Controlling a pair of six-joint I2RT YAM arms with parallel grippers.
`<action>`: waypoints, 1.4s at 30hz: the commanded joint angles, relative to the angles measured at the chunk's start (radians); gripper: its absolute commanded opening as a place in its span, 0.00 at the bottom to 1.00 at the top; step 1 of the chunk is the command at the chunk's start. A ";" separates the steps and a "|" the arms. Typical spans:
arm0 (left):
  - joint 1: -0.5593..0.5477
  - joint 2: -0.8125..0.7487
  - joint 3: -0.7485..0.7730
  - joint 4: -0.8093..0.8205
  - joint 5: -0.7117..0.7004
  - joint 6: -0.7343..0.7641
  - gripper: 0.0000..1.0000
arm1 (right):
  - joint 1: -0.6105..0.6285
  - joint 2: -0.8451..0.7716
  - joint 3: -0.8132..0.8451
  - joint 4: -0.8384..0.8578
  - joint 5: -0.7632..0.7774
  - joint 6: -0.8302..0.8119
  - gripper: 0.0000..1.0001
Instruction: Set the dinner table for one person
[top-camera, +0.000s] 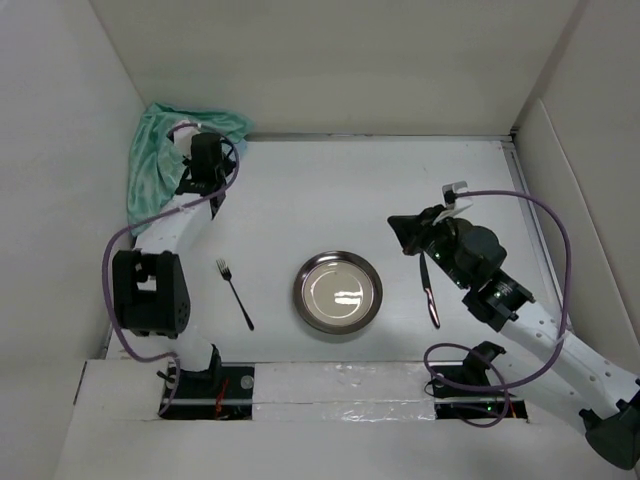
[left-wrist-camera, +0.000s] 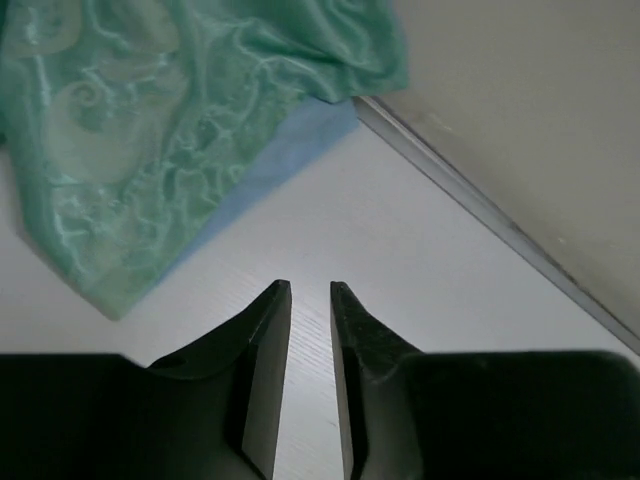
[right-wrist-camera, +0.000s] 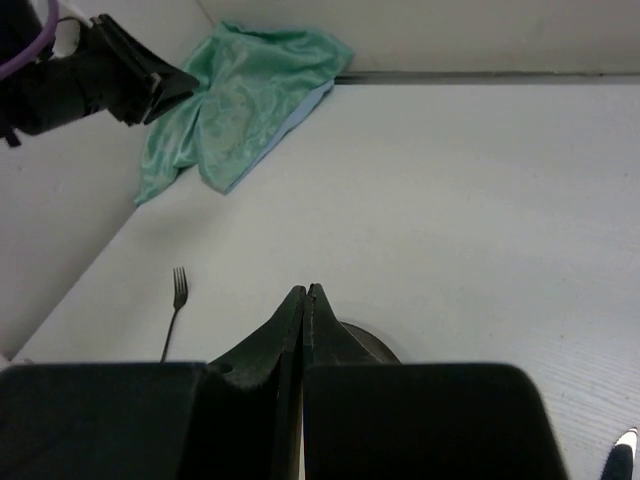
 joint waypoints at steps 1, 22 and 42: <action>0.102 0.165 0.192 -0.192 -0.053 0.047 0.27 | 0.013 0.010 -0.006 0.033 0.026 0.006 0.00; 0.299 0.509 0.309 -0.252 0.061 -0.002 0.49 | 0.013 0.083 0.009 0.048 0.005 -0.008 0.39; 0.098 0.554 0.422 -0.206 0.338 0.024 0.00 | 0.013 0.152 0.067 0.020 0.049 0.006 0.40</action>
